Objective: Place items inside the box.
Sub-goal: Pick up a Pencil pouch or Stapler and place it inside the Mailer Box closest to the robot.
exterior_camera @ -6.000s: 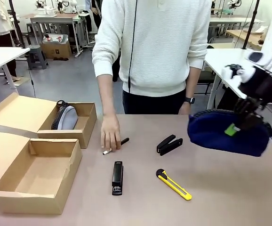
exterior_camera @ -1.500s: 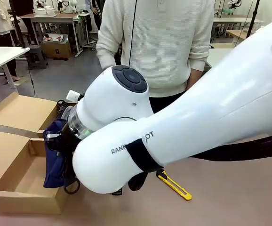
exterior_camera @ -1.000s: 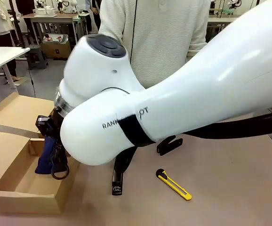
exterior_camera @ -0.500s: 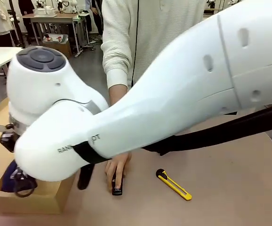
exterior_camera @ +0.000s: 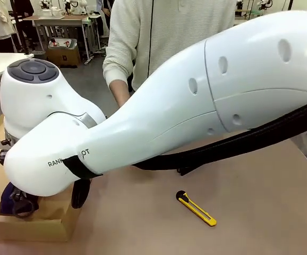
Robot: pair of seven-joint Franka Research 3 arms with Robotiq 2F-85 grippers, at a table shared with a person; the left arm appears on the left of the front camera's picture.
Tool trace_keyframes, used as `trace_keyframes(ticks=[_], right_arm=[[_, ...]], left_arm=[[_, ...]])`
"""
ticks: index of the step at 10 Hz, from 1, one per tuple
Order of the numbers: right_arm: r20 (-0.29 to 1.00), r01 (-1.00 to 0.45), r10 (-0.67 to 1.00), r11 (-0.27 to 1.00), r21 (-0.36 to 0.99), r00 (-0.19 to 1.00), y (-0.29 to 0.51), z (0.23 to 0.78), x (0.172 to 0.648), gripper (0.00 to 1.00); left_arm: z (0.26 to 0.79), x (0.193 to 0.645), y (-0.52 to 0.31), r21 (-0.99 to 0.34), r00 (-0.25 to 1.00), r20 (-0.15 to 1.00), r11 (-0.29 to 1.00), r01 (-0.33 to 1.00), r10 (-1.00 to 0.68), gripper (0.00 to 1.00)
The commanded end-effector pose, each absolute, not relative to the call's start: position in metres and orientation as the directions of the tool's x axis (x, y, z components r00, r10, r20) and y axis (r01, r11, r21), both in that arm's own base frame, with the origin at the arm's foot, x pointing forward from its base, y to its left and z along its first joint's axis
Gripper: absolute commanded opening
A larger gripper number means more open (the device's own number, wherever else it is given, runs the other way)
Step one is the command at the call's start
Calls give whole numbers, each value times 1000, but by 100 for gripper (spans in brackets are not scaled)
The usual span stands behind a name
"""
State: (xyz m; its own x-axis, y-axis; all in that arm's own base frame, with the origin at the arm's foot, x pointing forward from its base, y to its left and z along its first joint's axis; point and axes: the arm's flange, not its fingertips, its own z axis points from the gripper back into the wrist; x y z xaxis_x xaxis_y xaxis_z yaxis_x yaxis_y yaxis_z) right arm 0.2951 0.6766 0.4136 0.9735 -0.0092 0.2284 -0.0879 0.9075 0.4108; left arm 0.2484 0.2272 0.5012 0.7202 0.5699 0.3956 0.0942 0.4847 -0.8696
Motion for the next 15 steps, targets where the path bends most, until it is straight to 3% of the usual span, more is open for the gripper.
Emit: trace_keyframes(ticks=[1, 5, 15], right_arm=[[230, -106, 12, 911, 398, 973, 682, 423, 297, 8], [226, -104, 15, 915, 389, 974, 677, 419, 303, 8], [40, -12, -1, 947, 320, 999, 670, 364, 333, 8]], left_arm=[[501, 250, 227, -867, 706, 420, 481, 128, 570, 100], [501, 250, 227, -867, 706, 420, 481, 128, 570, 100], [501, 250, 227, -867, 706, 420, 481, 128, 570, 100]])
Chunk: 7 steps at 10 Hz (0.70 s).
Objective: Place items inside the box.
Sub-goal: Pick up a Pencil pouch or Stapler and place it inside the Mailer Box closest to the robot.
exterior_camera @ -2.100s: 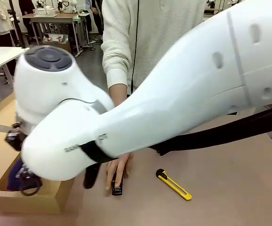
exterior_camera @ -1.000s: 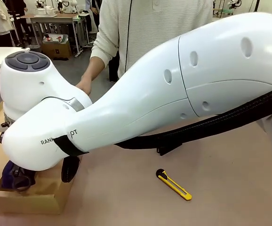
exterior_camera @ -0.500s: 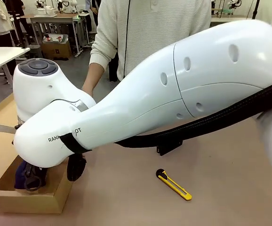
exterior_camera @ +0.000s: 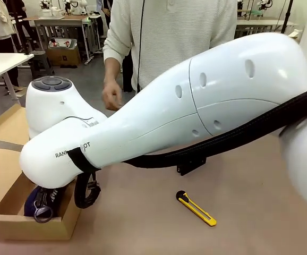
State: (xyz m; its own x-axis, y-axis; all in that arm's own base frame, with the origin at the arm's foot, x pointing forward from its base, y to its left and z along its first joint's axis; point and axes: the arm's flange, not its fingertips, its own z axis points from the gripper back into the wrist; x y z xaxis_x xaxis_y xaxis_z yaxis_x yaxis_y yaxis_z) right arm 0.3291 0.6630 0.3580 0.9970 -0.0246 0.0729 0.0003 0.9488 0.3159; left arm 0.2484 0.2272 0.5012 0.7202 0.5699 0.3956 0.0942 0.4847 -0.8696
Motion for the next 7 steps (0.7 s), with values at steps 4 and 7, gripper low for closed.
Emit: trace_keyframes(ticks=[4, 7], right_arm=[[15, -6, 2, 956, 293, 1000, 670, 357, 336, 8], [2, -15, 16, 953, 304, 1000, 668, 359, 335, 73]], left_arm=[[501, 250, 227, -867, 706, 420, 481, 128, 570, 100], [501, 250, 227, -867, 706, 420, 481, 128, 570, 100]])
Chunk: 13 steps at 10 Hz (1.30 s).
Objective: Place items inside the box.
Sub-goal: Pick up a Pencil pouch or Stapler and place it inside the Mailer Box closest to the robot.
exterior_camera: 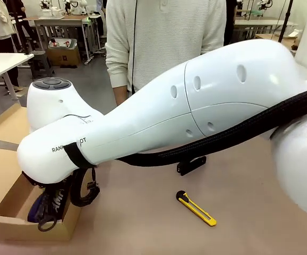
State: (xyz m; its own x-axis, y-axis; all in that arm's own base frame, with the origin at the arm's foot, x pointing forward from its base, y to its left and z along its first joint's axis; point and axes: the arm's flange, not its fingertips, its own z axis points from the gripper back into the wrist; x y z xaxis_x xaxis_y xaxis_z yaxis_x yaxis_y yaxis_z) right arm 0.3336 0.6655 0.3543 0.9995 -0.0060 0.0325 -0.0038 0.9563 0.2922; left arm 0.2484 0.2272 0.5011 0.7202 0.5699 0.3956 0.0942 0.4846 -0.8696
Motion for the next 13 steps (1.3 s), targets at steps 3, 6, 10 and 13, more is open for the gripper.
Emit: trace_keyframes(ticks=[3, 6, 10, 13], right_arm=[[21, -27, 21, 942, 335, 1000, 657, 371, 330, 100], [44, -40, 25, 922, 385, 999, 630, 393, 321, 100], [27, -192, 203, 858, 476, 979, 540, 425, 289, 100], [172, -270, 208, 759, 593, 963, 456, 421, 286, 100]], left_arm=[[501, 250, 227, -867, 706, 420, 481, 128, 570, 100], [501, 250, 227, -867, 706, 420, 481, 128, 570, 100], [501, 250, 227, -867, 706, 420, 481, 128, 570, 100], [501, 250, 227, -867, 706, 420, 481, 128, 570, 100]])
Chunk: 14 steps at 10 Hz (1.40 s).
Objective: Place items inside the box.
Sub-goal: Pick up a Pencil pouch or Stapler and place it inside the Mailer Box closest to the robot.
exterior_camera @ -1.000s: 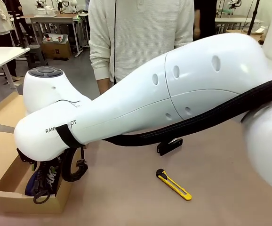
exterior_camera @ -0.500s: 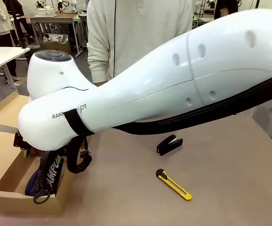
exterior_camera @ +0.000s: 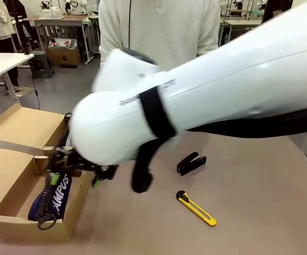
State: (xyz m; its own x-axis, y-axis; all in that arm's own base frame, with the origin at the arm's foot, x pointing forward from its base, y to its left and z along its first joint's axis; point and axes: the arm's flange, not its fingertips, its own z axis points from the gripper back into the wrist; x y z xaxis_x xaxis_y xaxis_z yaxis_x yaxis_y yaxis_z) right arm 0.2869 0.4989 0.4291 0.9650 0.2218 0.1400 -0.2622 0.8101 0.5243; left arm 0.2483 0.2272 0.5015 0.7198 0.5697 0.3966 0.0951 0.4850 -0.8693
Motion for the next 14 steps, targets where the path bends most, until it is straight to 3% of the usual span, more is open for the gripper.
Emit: trace_keyframes(ticks=[1, 4, 7, 9, 14], right_arm=[[98, -243, 224, 836, 492, 970, 533, 431, 285, 100], [134, -265, 228, 817, 513, 964, 500, 426, 285, 100], [59, -225, 290, 584, 779, 955, 383, 475, 285, 100], [89, -230, 329, 417, 879, 940, 290, 500, 268, 100], [146, -170, 99, 306, 937, 984, 134, 487, 245, 100]], left_arm=[[501, 250, 227, -867, 706, 420, 481, 128, 570, 100], [501, 250, 227, -867, 706, 420, 481, 128, 570, 100], [501, 250, 227, -867, 706, 420, 481, 128, 570, 100], [501, 250, 227, -867, 706, 420, 481, 128, 570, 100], [501, 250, 227, -867, 706, 420, 481, 128, 570, 100]])
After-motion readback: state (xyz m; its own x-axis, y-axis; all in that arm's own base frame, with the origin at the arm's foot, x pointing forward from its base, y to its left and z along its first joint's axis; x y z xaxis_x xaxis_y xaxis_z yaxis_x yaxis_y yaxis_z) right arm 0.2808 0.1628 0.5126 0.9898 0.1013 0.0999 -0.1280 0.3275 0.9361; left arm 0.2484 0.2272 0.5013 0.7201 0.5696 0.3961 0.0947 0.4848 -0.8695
